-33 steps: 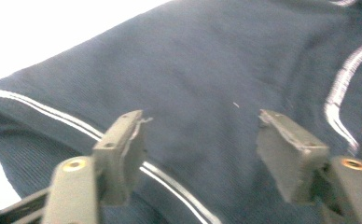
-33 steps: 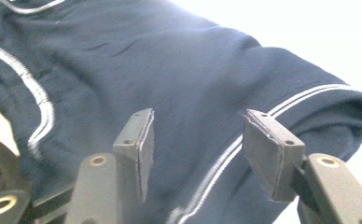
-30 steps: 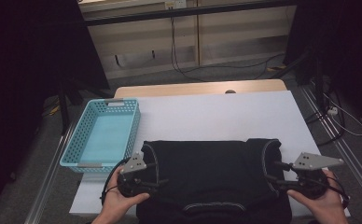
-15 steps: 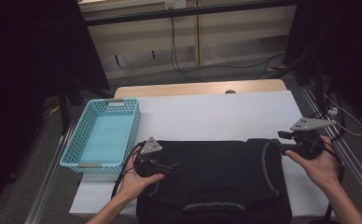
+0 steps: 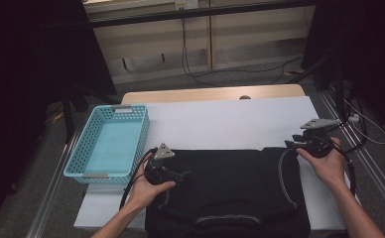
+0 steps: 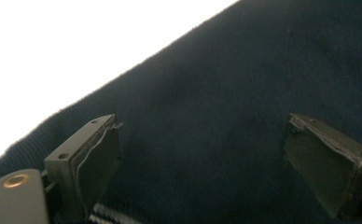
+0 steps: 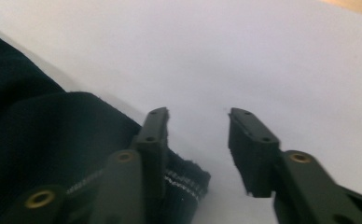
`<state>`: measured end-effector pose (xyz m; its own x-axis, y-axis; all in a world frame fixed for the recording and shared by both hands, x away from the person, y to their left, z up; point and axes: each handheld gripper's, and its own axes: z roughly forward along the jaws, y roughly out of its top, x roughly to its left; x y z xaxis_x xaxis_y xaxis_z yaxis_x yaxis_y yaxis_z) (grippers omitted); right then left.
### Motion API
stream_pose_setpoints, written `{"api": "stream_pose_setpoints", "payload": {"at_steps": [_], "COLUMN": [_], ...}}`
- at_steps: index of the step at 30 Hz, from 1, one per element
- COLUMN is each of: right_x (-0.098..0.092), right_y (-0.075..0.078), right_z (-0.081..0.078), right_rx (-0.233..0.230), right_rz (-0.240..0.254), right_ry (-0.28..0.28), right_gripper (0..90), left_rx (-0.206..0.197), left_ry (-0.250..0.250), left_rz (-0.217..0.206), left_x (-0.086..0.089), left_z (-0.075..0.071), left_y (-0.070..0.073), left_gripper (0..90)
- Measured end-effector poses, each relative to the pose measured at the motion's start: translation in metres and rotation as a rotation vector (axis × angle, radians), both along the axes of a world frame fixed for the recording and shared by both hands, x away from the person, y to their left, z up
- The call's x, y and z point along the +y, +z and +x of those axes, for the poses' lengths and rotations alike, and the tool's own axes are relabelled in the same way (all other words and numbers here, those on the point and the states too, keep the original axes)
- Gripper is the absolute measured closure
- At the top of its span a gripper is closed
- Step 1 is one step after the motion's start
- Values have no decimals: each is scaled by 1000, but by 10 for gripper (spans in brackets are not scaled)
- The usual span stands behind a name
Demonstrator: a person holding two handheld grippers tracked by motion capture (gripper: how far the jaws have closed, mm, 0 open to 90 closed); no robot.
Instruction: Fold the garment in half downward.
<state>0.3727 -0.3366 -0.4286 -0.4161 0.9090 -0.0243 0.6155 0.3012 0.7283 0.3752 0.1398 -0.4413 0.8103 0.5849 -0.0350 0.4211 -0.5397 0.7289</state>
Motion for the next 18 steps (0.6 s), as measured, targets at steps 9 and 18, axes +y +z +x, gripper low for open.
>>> {"api": "stream_pose_setpoints", "payload": {"at_steps": [9,18], "right_x": [-8,-15], "right_y": [-19,-21], "right_z": [-4,-9], "right_rx": [73,113], "right_rz": [5,79], "right_ry": [21,70], "right_gripper": [537,540], "left_rx": [11,10], "left_ry": [1,8], "left_rz": [18,14], "left_x": [6,9], "left_z": [-2,-3], "left_y": [-3,-2], "left_gripper": [114,114]}}
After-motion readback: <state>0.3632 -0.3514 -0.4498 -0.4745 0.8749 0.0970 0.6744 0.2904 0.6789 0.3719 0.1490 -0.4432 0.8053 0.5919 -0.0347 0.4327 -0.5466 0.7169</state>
